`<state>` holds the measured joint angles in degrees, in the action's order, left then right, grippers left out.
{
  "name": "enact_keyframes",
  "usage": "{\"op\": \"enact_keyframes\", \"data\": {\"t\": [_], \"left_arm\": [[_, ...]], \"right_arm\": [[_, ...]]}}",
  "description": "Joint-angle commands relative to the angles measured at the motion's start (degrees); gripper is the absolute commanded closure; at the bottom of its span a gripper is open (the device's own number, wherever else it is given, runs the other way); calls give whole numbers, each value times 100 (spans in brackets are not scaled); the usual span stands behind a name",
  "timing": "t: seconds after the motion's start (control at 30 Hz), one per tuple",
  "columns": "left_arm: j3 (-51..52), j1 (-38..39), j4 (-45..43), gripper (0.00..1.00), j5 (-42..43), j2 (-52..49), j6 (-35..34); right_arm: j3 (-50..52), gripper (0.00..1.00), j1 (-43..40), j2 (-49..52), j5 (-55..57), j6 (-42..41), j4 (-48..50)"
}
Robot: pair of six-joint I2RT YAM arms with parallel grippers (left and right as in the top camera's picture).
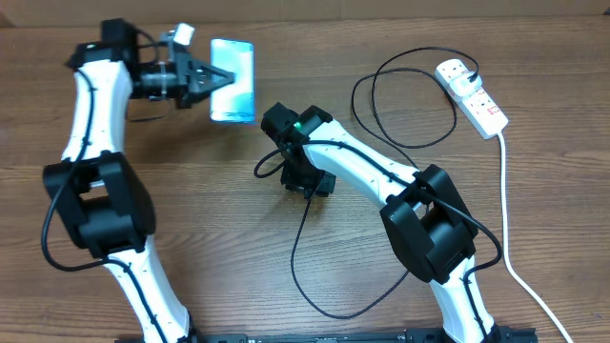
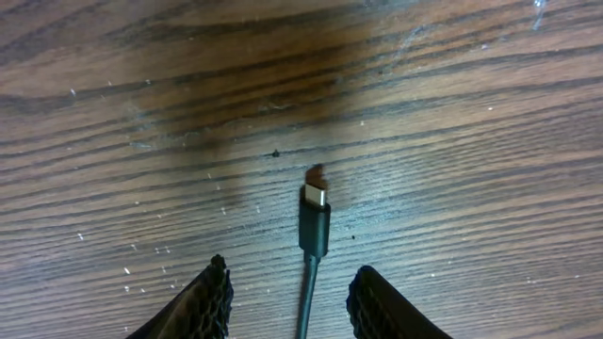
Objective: Plug charger to phone and switch on socket
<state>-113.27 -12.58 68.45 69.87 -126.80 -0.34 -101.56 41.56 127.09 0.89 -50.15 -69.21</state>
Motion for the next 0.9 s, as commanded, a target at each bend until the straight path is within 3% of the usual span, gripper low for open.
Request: {"op": "enact_keyframes", "data": {"t": [0.0, 0.2, 0.63, 0.87], "left_arm": [[-175, -398, 120, 96, -533, 103, -275], [-175, -664, 540, 96, -820, 103, 289], [-173, -647, 632, 96, -922, 103, 317], [-175, -647, 651, 96, -925, 103, 321]], "right_arm": [[37, 60, 57, 90, 94, -90, 22], [96, 63, 136, 254, 52, -92, 188], [111, 67, 103, 560, 37, -107, 94], [111, 76, 103, 560, -22, -87, 15]]}}
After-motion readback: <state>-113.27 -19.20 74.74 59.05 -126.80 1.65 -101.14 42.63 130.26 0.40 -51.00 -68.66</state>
